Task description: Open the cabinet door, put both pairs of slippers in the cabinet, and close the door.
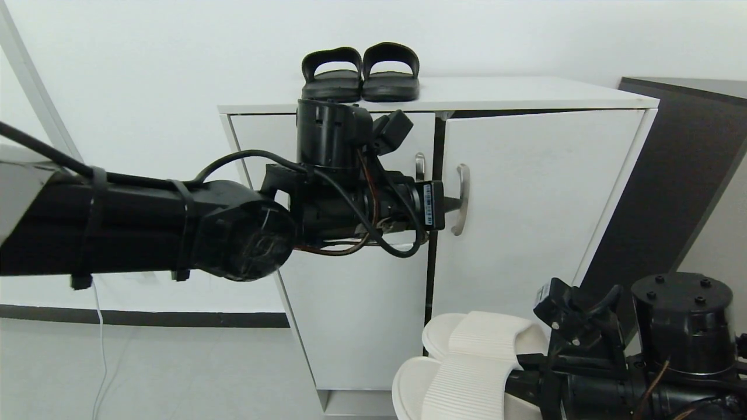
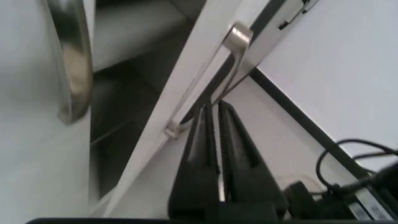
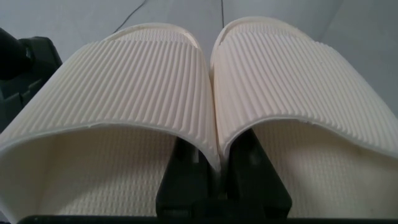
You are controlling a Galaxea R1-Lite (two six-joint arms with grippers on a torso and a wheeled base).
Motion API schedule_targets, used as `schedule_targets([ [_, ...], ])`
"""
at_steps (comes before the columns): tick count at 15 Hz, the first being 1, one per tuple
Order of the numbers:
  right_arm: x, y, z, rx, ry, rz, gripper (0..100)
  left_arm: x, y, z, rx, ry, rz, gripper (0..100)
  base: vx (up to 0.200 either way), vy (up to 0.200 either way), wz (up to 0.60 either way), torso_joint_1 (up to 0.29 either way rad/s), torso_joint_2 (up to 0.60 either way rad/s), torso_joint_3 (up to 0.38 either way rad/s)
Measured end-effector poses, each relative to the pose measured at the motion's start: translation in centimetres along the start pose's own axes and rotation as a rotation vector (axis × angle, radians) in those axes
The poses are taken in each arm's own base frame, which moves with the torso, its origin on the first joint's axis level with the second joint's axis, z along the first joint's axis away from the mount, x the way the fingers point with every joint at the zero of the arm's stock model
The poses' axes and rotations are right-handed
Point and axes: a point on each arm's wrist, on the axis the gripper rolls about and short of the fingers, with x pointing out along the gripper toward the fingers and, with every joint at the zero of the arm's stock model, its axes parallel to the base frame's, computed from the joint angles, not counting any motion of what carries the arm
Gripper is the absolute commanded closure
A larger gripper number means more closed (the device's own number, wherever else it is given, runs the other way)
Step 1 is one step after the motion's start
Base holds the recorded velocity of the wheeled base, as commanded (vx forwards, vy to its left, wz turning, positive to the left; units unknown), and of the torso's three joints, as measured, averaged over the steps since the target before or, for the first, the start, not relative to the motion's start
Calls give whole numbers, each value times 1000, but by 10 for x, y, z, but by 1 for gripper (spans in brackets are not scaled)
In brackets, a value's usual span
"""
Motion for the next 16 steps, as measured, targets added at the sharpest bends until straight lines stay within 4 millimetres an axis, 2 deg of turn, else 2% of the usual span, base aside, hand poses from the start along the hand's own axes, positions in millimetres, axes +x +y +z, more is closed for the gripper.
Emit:
schedule_targets([
  [3,0,3,-2,-5,7,11,100,-21,-3,-5,10,-35,-3,100,0,0,0,0,0,0],
  [7,1,6,-3,-10,11,23,100,-38,9,4,8,-78,39,100,0,0,0,0,0,0],
  [11,2,12,-5,-18,21,47,100,-30,13,18,-35,-120,34,100,0,0,0,0,0,0],
  [16,3,15,-6,-22,28,57,100,-2,22,24,-42,-133,16,100,0,0,0,0,0,0],
])
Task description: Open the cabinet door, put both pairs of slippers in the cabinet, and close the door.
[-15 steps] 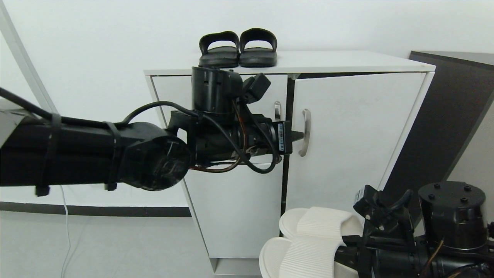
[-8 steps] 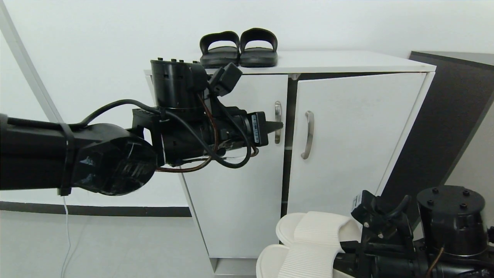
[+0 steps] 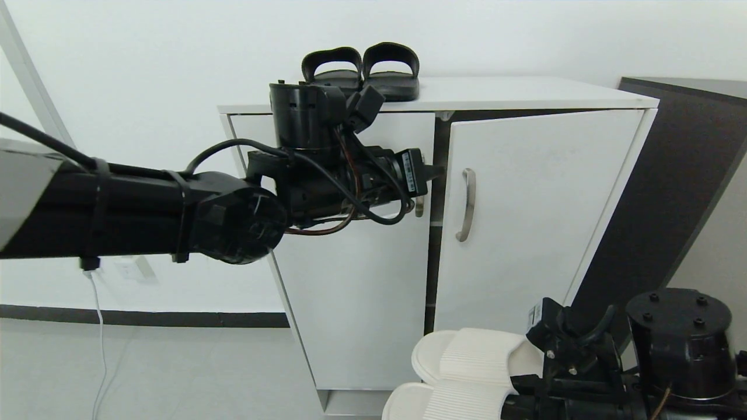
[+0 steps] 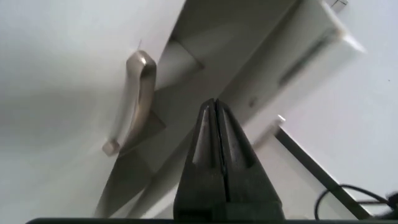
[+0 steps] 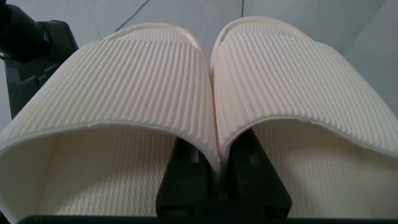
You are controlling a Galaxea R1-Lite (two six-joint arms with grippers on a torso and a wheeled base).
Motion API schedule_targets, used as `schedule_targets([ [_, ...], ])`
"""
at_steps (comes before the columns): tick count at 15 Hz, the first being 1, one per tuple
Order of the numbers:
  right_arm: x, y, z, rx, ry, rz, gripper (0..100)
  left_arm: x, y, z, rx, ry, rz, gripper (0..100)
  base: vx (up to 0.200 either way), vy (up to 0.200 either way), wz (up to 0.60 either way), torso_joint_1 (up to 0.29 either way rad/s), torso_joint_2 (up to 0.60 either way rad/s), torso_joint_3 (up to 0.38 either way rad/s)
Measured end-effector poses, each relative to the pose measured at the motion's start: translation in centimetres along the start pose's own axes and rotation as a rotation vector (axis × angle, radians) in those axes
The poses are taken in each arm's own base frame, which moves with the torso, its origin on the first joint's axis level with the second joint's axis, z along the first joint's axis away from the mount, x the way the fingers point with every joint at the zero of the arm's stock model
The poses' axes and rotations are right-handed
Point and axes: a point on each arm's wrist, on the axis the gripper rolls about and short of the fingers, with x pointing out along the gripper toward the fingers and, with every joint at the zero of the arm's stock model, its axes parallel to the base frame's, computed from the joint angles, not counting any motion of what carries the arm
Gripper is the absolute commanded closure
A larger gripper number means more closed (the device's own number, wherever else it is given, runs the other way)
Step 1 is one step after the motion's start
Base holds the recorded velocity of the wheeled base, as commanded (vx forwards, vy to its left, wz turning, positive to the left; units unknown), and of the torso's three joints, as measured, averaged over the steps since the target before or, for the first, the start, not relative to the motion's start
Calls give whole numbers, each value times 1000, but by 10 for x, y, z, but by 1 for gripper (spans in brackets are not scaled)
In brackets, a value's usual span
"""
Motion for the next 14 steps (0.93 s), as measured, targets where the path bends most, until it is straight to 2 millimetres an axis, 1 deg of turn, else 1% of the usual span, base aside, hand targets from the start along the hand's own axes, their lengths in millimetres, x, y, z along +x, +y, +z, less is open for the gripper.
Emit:
schedule_targets([
  [4,1,1,0,-2,4,6,100,20,8,-2,1,-7,-3,100,0,0,0,0,0,0],
  [7,2,1,-2,0,11,6,100,30,13,-4,-45,-8,2,100,0,0,0,0,0,0],
  [11,4,2,-3,1,20,8,100,32,12,-6,-83,-8,4,100,-200,0,0,4,-2,4],
  [12,5,2,-3,-1,19,12,100,32,7,-8,-78,-13,-7,100,-200,0,0,7,2,2],
  [14,5,3,-3,-1,22,14,100,31,-12,-18,-62,-31,-73,100,-200,0,0,2,2,2],
])
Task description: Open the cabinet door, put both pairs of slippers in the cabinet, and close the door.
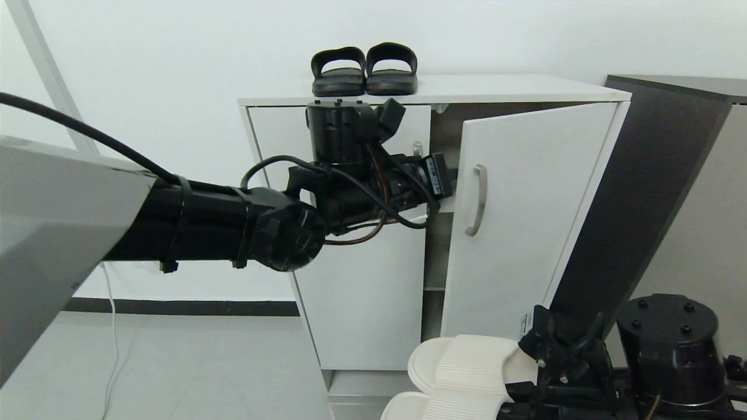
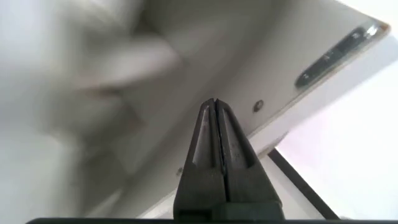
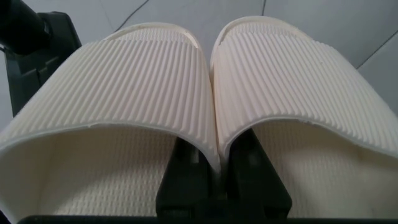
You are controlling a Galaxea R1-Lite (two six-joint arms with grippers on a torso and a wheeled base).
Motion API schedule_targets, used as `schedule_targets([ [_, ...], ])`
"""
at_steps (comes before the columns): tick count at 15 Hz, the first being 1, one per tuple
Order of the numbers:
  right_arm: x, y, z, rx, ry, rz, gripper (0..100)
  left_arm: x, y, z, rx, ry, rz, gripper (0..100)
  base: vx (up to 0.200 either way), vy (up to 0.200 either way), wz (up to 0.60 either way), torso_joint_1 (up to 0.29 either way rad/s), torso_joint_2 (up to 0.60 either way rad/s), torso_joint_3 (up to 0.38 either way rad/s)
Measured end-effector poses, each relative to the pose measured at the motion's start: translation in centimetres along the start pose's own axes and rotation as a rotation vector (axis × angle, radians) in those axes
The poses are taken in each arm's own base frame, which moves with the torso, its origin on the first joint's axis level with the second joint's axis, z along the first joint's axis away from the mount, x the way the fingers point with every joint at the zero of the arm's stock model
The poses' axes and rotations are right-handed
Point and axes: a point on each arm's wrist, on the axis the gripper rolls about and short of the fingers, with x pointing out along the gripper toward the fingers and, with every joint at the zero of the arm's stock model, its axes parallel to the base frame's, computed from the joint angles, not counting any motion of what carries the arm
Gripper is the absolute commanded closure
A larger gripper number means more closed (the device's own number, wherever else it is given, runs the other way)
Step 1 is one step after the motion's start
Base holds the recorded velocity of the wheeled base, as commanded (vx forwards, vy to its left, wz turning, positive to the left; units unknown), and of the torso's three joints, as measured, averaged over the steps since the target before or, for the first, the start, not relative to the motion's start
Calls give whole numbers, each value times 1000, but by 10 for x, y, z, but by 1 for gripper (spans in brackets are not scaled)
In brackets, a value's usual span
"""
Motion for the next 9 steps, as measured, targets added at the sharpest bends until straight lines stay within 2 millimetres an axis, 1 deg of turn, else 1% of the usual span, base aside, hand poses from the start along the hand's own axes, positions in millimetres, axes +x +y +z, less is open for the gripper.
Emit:
schedule_targets([
  [2,0,2,-1,-2,4,7,100,1,-29,-16,12,2,-87,100,-200,0,0,2,2,5],
  [3,0,2,-1,-2,5,8,100,0,-40,-21,16,10,-114,100,0,0,0,0,0,0],
  [4,0,2,-2,-2,8,9,100,-1,-47,-22,22,2,-136,100,0,0,0,0,0,0],
  [6,0,3,-2,-3,6,12,100,-4,-51,-20,25,-5,-146,100,0,0,0,0,0,0],
  [9,0,3,-1,-5,0,10,100,-14,-41,-12,25,-26,-100,100,0,0,0,0,0,0],
])
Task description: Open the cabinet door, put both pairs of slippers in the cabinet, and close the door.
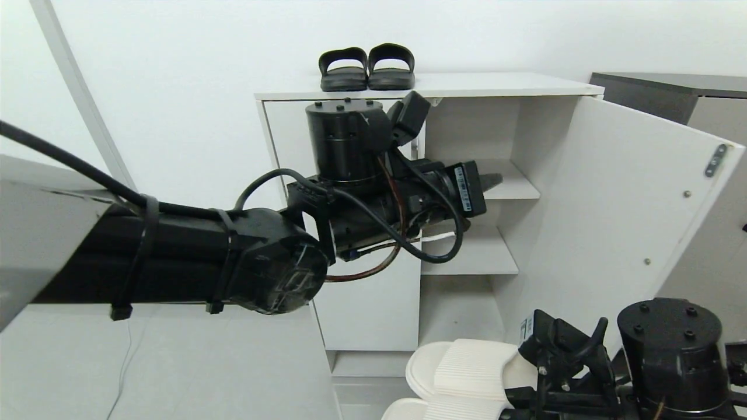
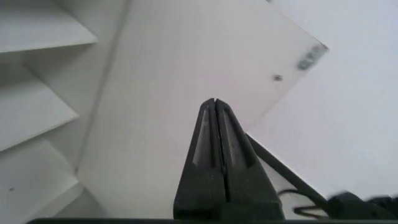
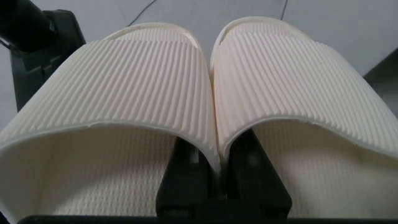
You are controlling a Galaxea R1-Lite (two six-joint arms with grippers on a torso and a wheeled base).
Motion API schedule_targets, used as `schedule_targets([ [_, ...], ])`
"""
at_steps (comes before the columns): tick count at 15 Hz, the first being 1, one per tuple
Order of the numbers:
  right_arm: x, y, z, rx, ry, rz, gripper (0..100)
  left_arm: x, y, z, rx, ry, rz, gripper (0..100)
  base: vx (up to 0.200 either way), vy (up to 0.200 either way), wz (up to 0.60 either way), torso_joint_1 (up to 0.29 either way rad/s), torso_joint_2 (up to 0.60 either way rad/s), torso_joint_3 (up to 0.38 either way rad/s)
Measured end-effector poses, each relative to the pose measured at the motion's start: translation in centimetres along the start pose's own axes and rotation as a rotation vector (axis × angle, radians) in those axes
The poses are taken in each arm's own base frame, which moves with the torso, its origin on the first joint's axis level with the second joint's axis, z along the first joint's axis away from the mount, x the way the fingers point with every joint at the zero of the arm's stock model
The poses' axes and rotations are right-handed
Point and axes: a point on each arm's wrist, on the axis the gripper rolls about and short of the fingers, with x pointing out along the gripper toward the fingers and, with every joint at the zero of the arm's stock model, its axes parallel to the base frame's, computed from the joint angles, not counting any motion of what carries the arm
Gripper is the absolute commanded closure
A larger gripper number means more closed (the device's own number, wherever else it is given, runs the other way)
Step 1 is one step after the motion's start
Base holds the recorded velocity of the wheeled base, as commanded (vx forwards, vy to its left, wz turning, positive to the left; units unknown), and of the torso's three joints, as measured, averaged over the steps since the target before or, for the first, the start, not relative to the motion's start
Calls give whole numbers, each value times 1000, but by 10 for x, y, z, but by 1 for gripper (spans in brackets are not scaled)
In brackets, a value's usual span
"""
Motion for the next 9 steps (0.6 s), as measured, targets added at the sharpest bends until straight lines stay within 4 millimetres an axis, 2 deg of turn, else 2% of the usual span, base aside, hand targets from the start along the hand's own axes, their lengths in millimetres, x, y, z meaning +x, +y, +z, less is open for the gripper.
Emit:
schedule_targets([
  [2,1,-2,3,6,-9,-28,100,-15,7,9,5,-18,35,100,0,0,0,0,0,0],
  [4,3,-11,11,28,-33,-140,100,-38,13,21,16,-39,81,100,0,0,0,0,0,0],
  [6,11,-24,28,104,-89,-357,100,-71,8,30,43,-60,149,100,0,0,0,0,0,0],
  [9,31,-42,45,191,-152,-644,100,-133,-7,27,129,-83,344,100,0,0,0,0,0,0],
])
